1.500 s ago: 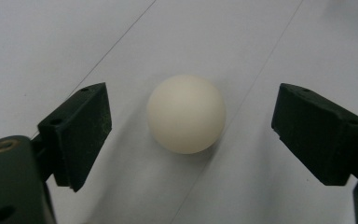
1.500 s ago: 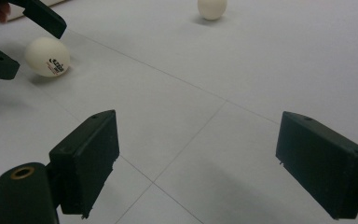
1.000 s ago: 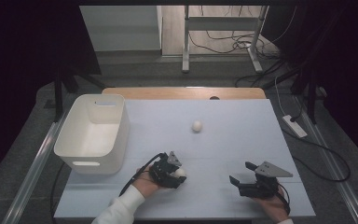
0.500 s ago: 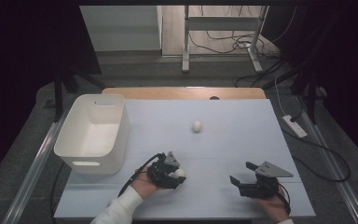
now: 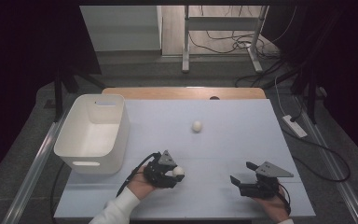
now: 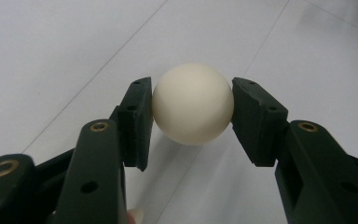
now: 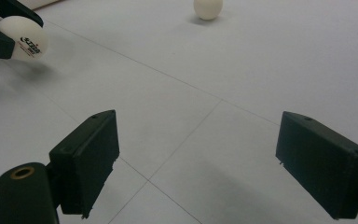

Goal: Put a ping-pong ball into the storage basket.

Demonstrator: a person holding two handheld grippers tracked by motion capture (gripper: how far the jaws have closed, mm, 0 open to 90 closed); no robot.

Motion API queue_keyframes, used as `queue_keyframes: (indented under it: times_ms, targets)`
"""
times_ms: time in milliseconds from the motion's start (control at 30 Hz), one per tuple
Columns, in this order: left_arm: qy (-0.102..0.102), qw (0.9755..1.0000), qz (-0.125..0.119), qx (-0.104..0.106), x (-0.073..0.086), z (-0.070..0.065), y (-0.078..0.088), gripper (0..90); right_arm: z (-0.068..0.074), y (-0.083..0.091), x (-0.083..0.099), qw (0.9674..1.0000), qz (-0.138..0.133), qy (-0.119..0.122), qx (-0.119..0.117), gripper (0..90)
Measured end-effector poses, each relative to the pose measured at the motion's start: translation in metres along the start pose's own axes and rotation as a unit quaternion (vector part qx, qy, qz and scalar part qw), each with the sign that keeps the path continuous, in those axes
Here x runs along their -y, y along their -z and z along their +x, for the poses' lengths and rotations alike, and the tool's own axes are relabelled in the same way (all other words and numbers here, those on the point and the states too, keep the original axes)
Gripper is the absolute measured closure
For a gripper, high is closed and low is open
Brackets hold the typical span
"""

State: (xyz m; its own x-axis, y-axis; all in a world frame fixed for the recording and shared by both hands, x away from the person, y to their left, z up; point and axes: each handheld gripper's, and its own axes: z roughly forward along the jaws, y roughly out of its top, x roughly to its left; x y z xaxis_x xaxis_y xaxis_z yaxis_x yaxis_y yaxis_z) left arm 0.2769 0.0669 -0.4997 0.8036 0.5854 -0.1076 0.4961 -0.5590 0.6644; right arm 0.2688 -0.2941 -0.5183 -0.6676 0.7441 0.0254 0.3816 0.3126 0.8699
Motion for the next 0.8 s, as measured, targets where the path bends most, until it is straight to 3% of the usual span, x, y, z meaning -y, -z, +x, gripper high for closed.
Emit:
queue_keyframes:
  times_ms: [167, 433, 800]
  targets:
    - [0.0, 0.9997, -0.024, -0.005, 0.001, 0.0, 0.009, 50.4, 0.0, 0.0, 0.0, 1.0, -0.001, 0.001, 0.0, 13.5]
    - [-0.001, 0.9993, -0.036, -0.008, 0.001, -0.001, 0.017, 50.4, 0.0, 0.0, 0.0, 1.0, -0.001, 0.001, 0.0, 13.5]
    - [0.004, 0.9969, -0.076, -0.019, -0.001, -0.003, 0.031, 50.4, 0.0, 0.0, 0.0, 1.0, -0.002, 0.0, 0.0, 13.5]
